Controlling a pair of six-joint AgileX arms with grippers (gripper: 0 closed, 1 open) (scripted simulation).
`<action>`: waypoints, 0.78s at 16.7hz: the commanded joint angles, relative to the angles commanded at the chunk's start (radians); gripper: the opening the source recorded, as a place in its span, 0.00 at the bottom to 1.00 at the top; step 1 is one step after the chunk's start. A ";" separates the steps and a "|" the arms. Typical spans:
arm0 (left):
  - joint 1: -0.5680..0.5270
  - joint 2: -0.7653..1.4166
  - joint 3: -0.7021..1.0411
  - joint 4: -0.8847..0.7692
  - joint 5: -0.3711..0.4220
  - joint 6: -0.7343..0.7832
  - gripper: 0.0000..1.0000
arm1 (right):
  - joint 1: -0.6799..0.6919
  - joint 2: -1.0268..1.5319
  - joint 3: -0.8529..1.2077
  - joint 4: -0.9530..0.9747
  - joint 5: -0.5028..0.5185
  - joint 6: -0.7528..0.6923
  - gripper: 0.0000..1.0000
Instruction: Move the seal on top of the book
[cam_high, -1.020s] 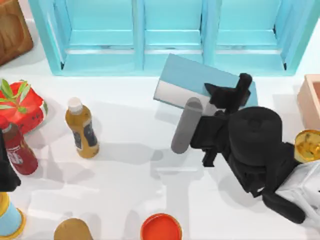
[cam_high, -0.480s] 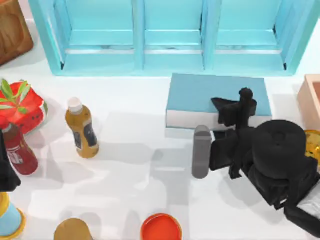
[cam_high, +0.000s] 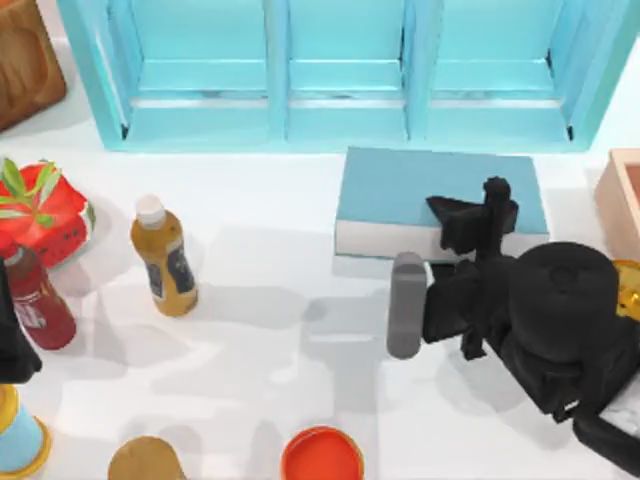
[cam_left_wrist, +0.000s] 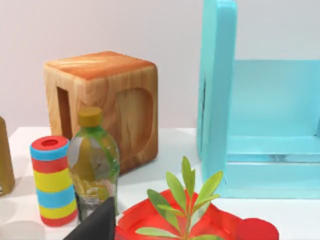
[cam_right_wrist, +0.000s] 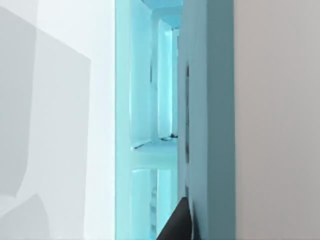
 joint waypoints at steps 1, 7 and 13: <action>0.000 0.000 0.000 0.000 0.000 0.000 1.00 | 0.001 -0.003 -0.002 0.000 0.001 -0.001 0.00; 0.000 0.000 0.000 0.000 0.000 0.000 1.00 | -0.001 0.029 -0.006 0.029 0.001 0.003 0.00; 0.000 0.000 0.000 0.000 0.000 0.000 1.00 | -0.002 0.149 -0.032 0.166 0.002 0.003 0.00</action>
